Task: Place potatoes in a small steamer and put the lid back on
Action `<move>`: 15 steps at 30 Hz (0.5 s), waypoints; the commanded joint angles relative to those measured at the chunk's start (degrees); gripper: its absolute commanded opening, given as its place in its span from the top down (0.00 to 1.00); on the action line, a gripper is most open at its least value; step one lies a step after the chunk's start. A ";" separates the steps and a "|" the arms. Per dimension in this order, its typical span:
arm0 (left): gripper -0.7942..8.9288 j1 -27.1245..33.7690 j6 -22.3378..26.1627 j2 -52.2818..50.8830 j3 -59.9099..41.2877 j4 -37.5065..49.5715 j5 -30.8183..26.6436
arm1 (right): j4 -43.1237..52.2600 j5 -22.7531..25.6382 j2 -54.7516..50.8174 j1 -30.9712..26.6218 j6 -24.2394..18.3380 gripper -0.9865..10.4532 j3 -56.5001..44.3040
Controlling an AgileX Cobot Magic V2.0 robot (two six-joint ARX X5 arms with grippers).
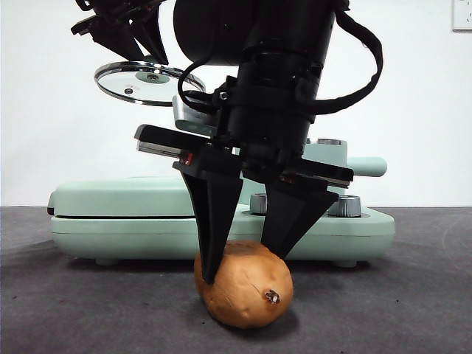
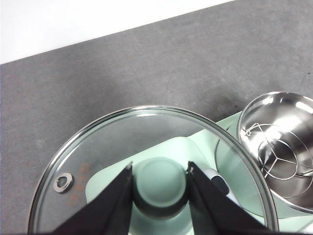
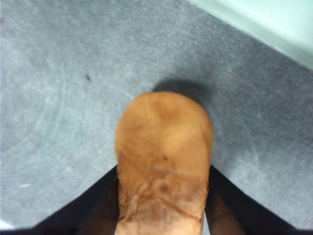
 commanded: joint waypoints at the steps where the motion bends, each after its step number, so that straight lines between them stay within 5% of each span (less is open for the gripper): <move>1: 0.90 -0.11 0.44 -0.44 2.34 1.31 0.28 | -1.31 -0.55 0.92 -0.33 -0.72 0.82 1.70; 5: 0.90 -0.11 0.46 -0.44 2.34 1.31 0.28 | -7.15 -1.05 0.83 -2.19 -1.79 0.82 6.64; 15: 0.90 -0.11 0.48 -0.44 2.34 1.62 0.28 | -18.05 -0.39 1.42 -11.93 -12.61 0.82 30.14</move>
